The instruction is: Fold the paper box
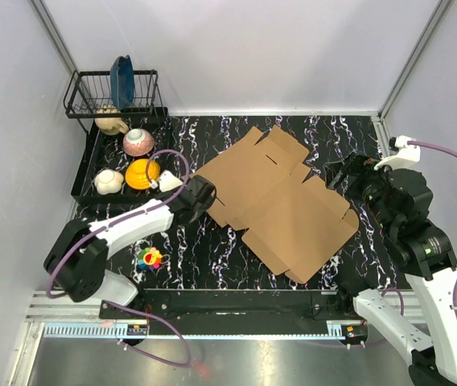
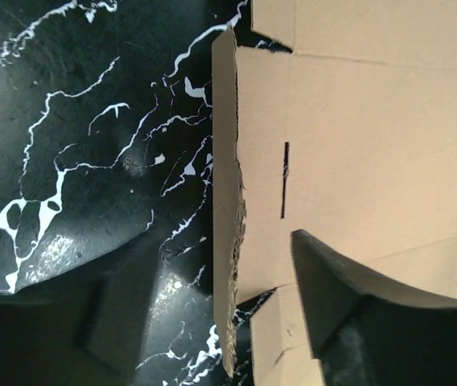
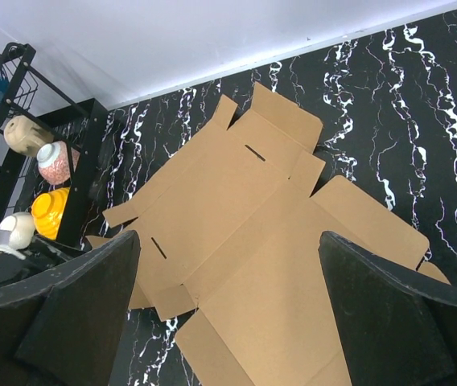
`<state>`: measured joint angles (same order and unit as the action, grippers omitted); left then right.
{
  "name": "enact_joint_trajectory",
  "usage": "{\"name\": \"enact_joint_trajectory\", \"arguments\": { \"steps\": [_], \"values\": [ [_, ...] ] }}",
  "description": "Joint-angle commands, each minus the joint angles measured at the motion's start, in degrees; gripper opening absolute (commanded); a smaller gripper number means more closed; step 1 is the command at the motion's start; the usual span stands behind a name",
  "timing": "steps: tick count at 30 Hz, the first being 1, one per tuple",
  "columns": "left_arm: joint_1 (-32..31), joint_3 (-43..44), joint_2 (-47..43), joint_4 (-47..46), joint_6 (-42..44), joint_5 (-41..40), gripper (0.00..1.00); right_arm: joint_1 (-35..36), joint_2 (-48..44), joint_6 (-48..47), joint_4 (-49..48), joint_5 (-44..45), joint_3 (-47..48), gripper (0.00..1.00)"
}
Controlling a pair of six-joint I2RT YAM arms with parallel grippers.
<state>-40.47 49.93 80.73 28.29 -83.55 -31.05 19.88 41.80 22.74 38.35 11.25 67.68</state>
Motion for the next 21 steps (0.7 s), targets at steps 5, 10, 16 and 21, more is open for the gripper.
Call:
{"name": "enact_joint_trajectory", "arguments": {
  "steps": [5, 10, 16, 21],
  "values": [
    [3.46, 4.29, 9.44, -6.93, 9.10, 9.76, 0.49, 0.34, -0.84, -1.74, -1.70, 0.71, -0.18, 0.99],
    [5.22, 5.87, 10.68, -9.74, 16.82, 13.55, 0.26, 0.34, -1.37, -2.09, -0.65, 1.41, 0.70, 1.00],
    [9.96, 19.56, 10.23, -6.95, 38.00, 21.52, 0.13, 0.34, -2.07, -2.09, 0.85, 2.56, 2.98, 0.99],
    [13.65, 38.44, 15.15, 2.37, 51.87, 30.68, 0.00, 0.25, -2.16, -2.53, 1.64, 2.64, 5.35, 0.99]
  ]
}}
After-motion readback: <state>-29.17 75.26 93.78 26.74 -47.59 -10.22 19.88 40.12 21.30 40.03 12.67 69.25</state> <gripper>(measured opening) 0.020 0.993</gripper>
